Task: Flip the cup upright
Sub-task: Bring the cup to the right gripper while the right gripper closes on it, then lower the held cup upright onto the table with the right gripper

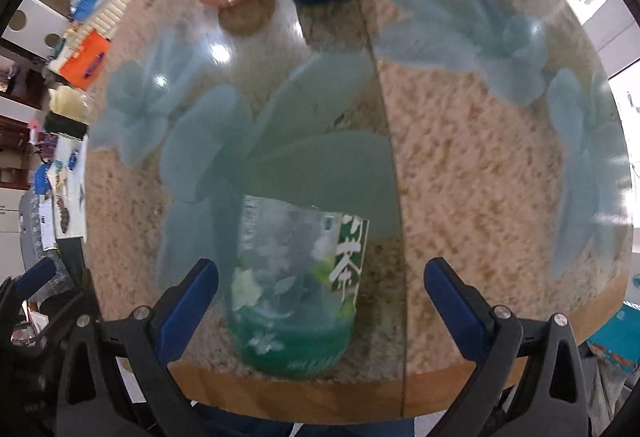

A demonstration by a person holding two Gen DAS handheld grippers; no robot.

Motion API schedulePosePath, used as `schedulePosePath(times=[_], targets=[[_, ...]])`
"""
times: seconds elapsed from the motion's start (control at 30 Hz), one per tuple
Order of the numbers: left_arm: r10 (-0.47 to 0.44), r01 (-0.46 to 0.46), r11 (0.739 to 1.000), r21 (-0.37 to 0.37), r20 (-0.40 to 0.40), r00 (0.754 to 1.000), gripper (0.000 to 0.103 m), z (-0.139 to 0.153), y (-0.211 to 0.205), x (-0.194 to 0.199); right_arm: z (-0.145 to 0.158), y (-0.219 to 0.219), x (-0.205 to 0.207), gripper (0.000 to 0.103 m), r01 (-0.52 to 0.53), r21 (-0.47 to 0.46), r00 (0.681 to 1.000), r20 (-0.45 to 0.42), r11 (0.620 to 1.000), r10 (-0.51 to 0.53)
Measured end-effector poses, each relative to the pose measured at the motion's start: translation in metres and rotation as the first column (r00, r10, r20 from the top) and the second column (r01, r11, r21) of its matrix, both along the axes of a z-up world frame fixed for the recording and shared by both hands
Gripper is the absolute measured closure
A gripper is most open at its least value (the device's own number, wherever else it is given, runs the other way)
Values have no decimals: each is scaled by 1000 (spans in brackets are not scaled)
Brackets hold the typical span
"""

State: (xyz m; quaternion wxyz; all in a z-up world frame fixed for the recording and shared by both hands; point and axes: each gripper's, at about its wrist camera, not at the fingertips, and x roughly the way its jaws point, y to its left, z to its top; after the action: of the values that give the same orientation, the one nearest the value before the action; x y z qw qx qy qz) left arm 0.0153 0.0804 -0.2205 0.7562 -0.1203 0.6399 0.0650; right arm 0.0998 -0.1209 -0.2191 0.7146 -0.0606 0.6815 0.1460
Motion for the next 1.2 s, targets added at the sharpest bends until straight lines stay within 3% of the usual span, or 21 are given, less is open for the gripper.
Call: schedulePosePath(times=[0.17,0.23,0.33,0.53,0.63,0.73,0.93,1.03,1.2], targets=[[-15,15,1000,-21,-15,1000,2,-9,5,-3,-14,-1,4,2,15,-29,999,-36,999,-16],[-16,16,1000,-24,-20,1000,2,-11,6,-4,-18,-1,5,14,16,-27,999,-44,1000,-17],[-14,13,999,-29,-22,1000,2,-12,7,-4,-12,3,5,39,-33,-72,999,12,997,34],[-18,17,1000,-24,-24,1000,2,-12,3,-1,-11,-10,9,42,-58,-19,998,-8,998,58],[-27,27,999,-19,-18,999,2,-9,-2,1,1,-23,18,42,-55,3,997,46,998,55],[-39,39,999,-14,-10,999,2,-6,-10,3,21,-28,21,42,-75,10,984,161,997,73],[-79,78,997,16,15,997,2,-2,-29,9,42,-47,20,42,-113,54,909,408,992,81],[-90,89,996,27,43,995,2,-1,-39,10,48,-60,10,42,-135,83,851,520,987,73],[-101,99,995,32,67,993,2,-9,-50,8,42,-63,-2,42,-143,113,776,629,983,41]])
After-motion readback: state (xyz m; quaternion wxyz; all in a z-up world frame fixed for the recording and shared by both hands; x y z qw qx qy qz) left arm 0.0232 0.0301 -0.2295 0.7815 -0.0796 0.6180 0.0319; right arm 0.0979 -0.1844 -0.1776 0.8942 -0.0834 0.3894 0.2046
